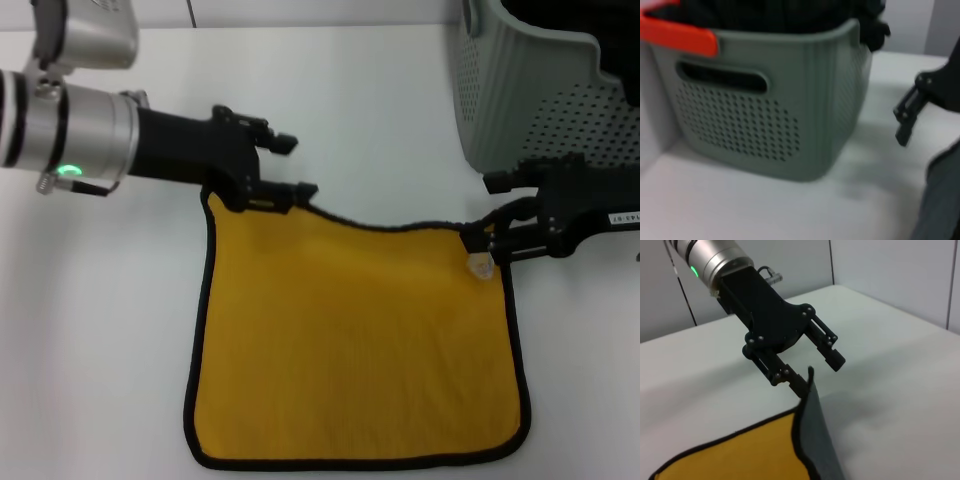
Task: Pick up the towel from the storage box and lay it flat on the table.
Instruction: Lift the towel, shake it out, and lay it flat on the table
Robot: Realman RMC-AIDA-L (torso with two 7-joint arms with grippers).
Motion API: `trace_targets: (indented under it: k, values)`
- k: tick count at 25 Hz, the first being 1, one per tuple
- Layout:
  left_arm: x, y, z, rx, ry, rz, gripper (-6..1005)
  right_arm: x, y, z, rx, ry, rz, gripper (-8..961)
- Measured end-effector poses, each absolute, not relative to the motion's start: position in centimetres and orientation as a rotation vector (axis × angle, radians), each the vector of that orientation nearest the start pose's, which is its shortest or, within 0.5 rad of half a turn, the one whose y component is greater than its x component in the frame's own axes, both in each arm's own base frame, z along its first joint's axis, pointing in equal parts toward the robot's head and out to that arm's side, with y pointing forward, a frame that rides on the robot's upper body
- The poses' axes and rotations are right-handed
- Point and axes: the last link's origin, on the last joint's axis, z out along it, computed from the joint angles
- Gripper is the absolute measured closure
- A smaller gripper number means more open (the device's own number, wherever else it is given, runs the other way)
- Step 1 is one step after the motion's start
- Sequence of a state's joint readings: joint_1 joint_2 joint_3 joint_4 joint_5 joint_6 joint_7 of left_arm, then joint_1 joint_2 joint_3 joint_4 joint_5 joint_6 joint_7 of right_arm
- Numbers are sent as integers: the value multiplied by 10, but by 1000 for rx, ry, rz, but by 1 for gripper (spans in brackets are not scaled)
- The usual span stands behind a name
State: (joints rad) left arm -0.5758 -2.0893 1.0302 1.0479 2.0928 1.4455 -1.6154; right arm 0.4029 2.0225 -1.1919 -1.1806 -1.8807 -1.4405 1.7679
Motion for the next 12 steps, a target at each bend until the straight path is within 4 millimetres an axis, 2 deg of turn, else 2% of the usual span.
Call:
trace_targets:
  k: [3, 4, 9, 12]
  values:
    - [-194, 368, 18, -2794, -261, -314, 367, 206, 338, 26, -2813, 425, 411, 173]
    - [-193, 366, 36, -2718, -250, -384, 367, 206, 337, 26, -2812, 410, 420, 183]
    - [-195, 361, 55, -2653, -238, -432, 368, 207, 335, 29, -2775, 354, 540, 233]
    - [-203, 358, 55, -2656, -258, -393, 368, 208, 336, 36, -2757, 391, 634, 372]
